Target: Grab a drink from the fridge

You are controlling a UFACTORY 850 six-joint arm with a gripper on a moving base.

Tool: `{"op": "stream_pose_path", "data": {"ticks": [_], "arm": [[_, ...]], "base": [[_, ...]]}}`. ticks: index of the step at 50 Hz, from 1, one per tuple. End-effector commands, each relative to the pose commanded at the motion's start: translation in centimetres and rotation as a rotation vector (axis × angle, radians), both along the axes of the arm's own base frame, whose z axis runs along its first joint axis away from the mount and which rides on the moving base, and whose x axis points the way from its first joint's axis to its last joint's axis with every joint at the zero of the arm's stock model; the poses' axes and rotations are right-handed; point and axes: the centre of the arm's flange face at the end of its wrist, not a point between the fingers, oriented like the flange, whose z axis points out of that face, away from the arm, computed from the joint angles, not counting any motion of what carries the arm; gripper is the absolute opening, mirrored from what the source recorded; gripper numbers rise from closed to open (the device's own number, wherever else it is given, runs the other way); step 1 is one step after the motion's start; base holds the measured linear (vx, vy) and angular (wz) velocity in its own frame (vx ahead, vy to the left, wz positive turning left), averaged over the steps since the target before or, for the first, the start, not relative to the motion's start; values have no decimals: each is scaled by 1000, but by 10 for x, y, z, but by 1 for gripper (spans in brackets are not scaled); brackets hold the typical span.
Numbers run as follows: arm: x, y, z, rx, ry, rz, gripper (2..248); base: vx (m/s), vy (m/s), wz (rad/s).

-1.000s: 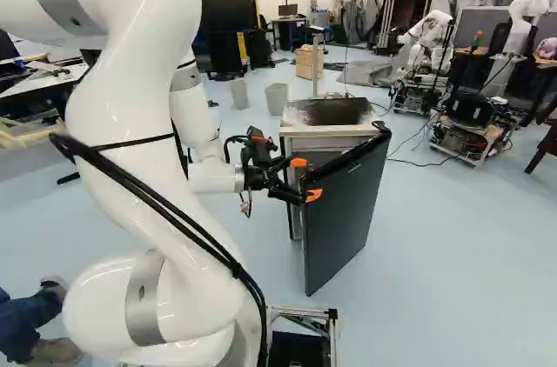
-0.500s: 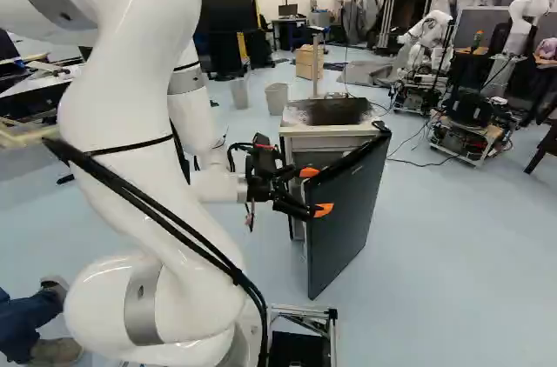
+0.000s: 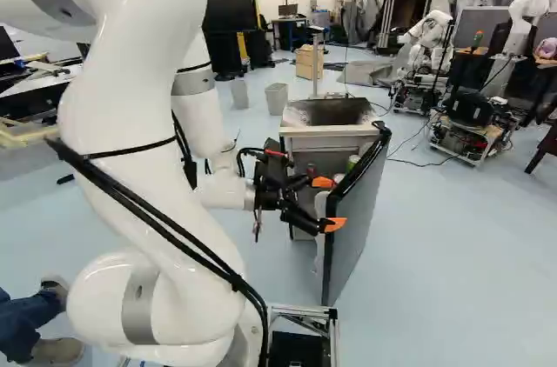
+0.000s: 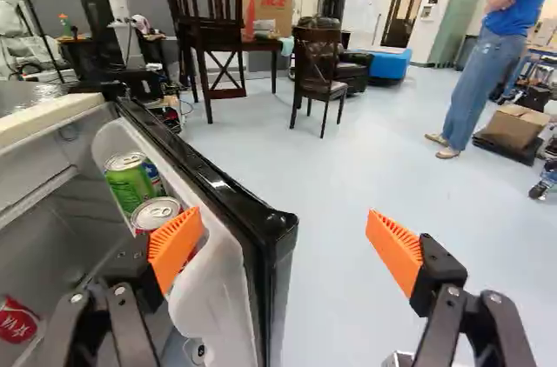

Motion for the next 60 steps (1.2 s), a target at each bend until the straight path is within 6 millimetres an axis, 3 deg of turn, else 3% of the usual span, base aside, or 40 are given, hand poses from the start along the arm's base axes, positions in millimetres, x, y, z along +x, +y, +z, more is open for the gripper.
{"op": "stream_pose_path", "data": {"ticks": [28, 60], "arm": [[1, -48, 0, 0, -19, -184, 247], [15, -120, 1, -8, -77, -413, 247]], "base": [[0, 0, 0], [0, 0, 0]]}}
